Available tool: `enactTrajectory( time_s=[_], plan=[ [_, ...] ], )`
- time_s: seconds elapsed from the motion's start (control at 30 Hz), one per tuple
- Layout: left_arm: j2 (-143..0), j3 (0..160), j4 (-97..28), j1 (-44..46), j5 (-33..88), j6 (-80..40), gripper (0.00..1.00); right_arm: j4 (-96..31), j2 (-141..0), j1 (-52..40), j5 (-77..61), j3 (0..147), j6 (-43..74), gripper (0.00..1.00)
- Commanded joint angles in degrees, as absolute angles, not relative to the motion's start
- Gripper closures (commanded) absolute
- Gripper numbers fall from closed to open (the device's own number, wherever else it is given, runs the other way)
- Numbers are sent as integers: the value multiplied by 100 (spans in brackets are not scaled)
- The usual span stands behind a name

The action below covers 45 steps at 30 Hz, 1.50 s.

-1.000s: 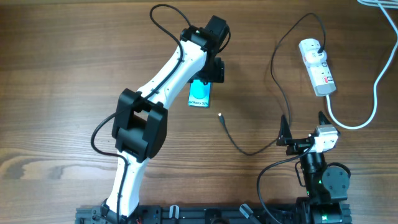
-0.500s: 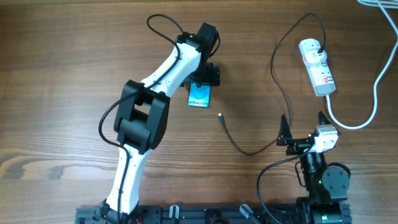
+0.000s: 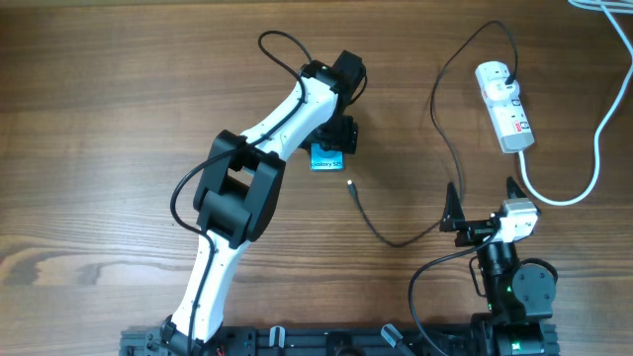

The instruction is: Plug charger to phone and switch on socket

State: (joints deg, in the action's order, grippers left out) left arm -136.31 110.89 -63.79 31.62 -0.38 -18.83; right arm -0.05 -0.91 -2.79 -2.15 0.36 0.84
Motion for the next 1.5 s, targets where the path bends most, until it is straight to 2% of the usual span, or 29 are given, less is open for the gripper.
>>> enactTrajectory(
  time_s=[0.0,0.13,0.37,0.4,0.47,0.5,0.57,0.67,0.7,0.77,1.07,1.23,1.33,1.47],
  plan=[
    [-13878,11061,-6370,3111,-200,-1841,21,10,-58,-255,-270,30,152,0],
    [-13878,11061,-6361,3096,-202,-2091,29,10,-58,-255,-268,30,150,0],
    [-13878,11061,-6289,3096,-202,-2147,29,10,-58,-255,-270,30,152,0],
    [-13878,11061,-6257,3096,-202,-2145,20,10,-58,-255,-270,30,150,0],
    [-13878,11061,-6130,3096,-202,-2147,15,10,-58,-255,-268,30,150,0],
    [-13878,11061,-6073,3096,-202,-2150,8,8,-58,-255,-268,30,150,0],
    [-13878,11061,-5999,3096,-202,-2152,7,10,-58,-255,-270,30,152,0],
    [-13878,11061,-5955,3096,-200,-2152,14,10,-58,-255,-268,30,152,0],
    [-13878,11061,-5959,3096,-200,-2152,29,10,-58,-255,-270,30,148,0],
    [-13878,11061,-5957,3096,-200,-2152,37,10,-58,-255,-268,30,150,0],
    [-13804,11330,-6405,3096,-198,-2279,38,10,-58,-255,-270,30,150,0],
    [-13222,11548,-6639,3033,-75,-2298,38,10,-58,-255,-270,30,150,0],
    [-12831,11548,-6777,2829,593,-2298,38,10,-58,-255,-268,30,152,0],
    [-12663,11548,-6912,2440,2126,-2294,39,10,-58,-255,-268,30,150,0]
  ],
)
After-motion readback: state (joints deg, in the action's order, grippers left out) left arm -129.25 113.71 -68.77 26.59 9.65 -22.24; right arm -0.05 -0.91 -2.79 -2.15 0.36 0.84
